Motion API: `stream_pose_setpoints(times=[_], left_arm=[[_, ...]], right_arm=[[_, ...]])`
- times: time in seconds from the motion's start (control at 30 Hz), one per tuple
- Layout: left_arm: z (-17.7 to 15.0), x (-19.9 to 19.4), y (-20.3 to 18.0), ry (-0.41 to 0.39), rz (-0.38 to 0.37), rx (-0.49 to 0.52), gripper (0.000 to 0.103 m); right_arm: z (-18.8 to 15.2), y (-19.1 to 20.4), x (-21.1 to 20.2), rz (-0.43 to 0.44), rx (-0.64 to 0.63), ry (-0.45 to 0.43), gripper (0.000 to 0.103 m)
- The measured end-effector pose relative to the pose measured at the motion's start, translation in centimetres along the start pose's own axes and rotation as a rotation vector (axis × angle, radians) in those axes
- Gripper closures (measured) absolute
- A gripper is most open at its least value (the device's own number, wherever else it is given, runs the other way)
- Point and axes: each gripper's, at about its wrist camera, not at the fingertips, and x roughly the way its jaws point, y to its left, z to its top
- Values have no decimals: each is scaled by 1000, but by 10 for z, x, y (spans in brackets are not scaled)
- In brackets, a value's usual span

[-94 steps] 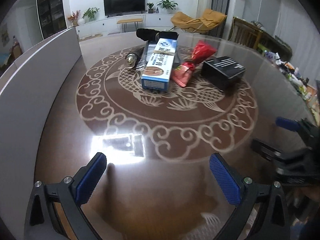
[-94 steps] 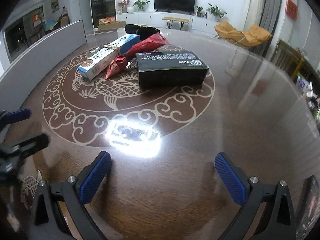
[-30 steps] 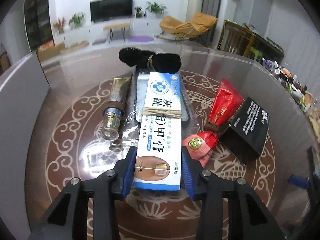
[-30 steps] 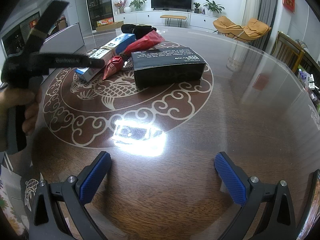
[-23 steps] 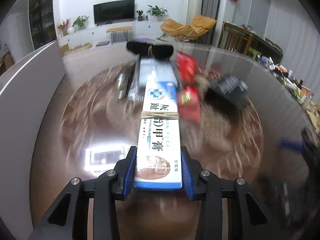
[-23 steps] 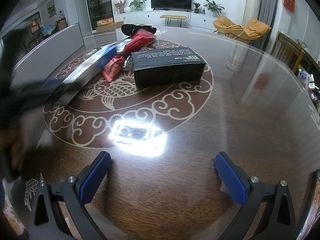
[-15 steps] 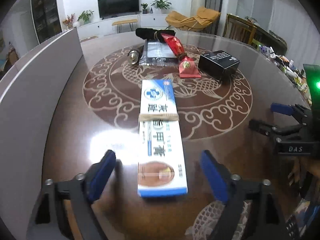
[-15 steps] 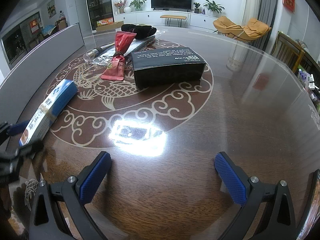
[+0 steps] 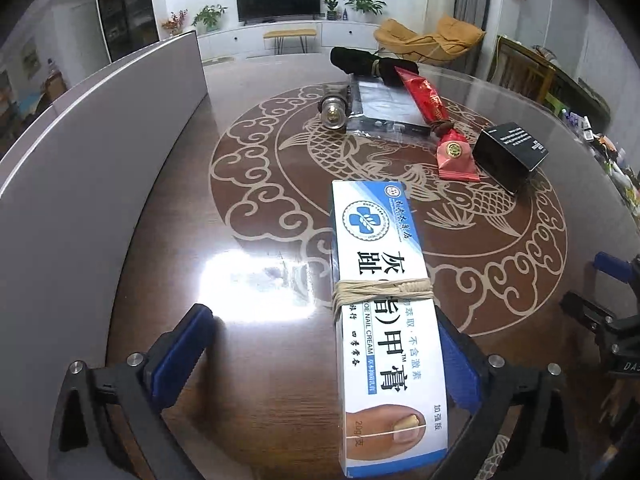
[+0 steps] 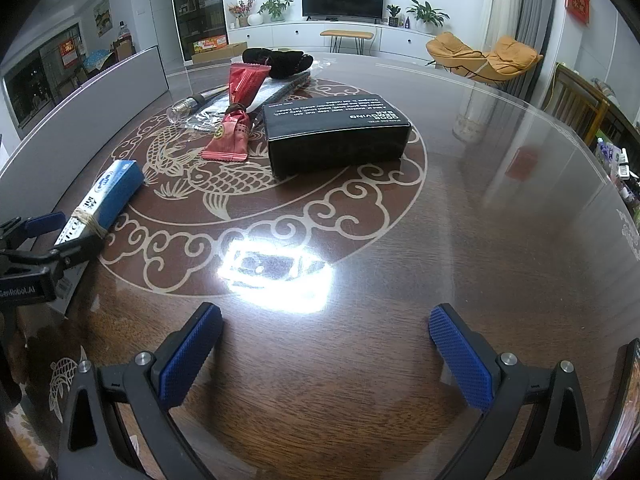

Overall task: Organize objects
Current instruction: 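Lift the nail cream box and hold it in the left tool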

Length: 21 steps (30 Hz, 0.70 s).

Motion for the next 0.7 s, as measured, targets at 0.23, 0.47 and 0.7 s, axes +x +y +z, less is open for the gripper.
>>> stream_pose_setpoints(times=[0.23,0.47,0.7], left_arm=[[0,0,1,-6,0,-9,0],[0,0,0,-7,2,-10,0],[1,1,0,-8,3,-11,0]], right_arm=[[0,0,0,0,0,0,0],[0,0,0,0,0,0,0],[0,0,-1,0,0,0,0]])
